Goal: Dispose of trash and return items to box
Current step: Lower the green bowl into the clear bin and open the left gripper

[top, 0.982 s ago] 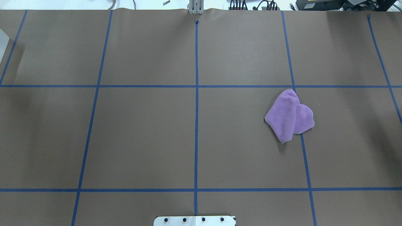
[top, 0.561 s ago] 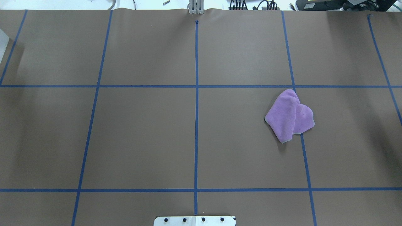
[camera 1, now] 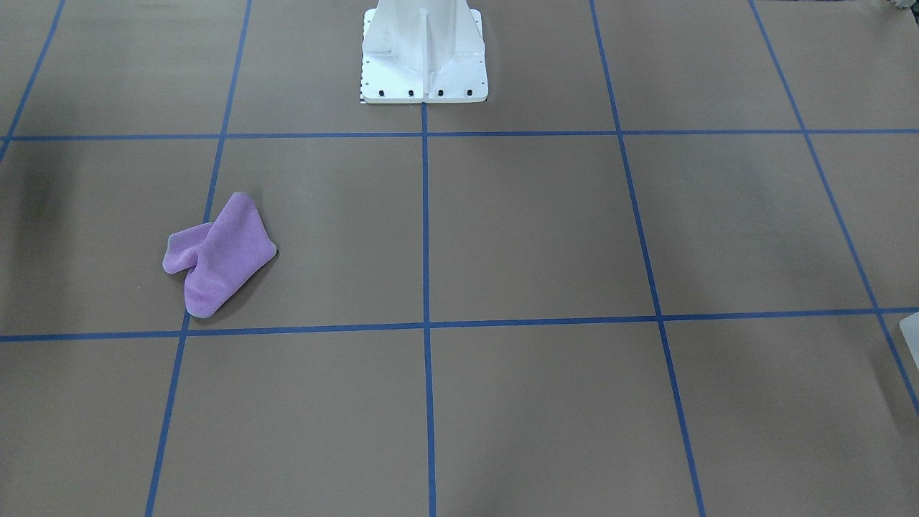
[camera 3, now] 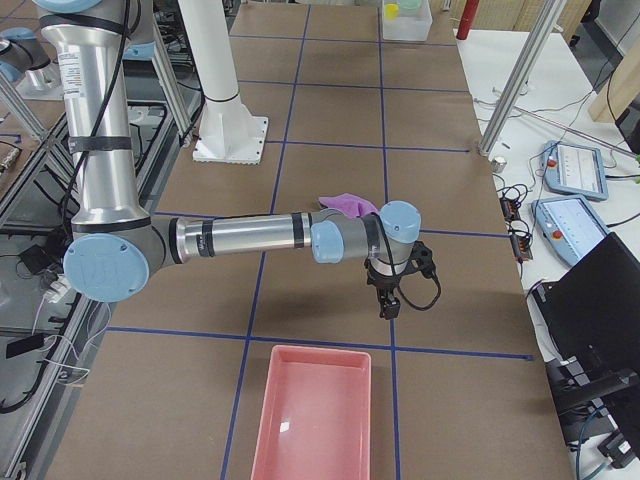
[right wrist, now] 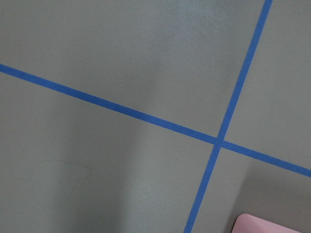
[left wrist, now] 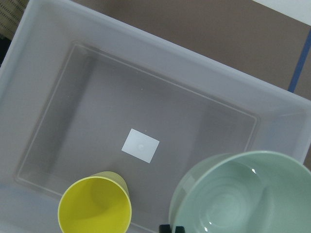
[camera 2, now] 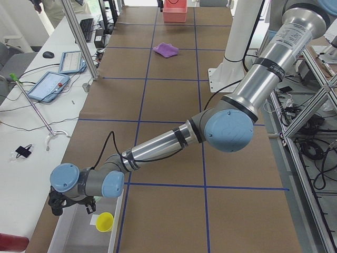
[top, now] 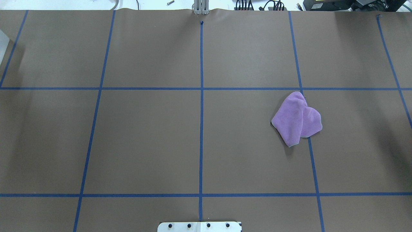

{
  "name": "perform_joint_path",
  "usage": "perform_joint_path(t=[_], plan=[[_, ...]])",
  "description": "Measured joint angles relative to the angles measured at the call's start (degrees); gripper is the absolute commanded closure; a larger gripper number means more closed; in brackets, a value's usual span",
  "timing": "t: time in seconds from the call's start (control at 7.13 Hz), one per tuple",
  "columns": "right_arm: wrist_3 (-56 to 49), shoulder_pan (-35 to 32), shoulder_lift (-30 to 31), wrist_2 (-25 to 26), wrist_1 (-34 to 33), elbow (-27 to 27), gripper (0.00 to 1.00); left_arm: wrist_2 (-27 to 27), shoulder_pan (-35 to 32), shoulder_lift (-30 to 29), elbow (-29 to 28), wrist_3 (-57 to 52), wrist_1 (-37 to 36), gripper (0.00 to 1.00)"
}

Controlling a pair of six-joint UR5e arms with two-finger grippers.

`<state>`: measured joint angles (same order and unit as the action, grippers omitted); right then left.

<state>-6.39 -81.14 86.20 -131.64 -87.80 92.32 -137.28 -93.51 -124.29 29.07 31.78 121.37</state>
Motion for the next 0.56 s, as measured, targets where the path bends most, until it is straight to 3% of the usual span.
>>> perform_joint_path(t=[0.14, 0.28, 0.42, 0.56], plan=[[0.00, 0.02, 0.01, 0.01, 0.00, 0.06, 0.00, 0.05, 0.82, 0.13, -0.58, 1.96, 1.53, 1.00], [0.01, 0.05, 0.01, 0.04, 0.00, 0.07, 0.00, 0.07, 1.21, 0.22, -1.29, 2.73, 2.50, 0.86], [0.00, 0.08, -0.02, 0.06, 0.00, 0.03, 0.00, 0.08, 1.34, 0.28, -2.55, 2.99, 3.96, 0.56], [-0.02, 0.09, -0.07, 0.09, 0.00, -0.03, 0.00, 0.08, 1.37, 0.36, -3.84, 3.07, 5.62, 0.02]])
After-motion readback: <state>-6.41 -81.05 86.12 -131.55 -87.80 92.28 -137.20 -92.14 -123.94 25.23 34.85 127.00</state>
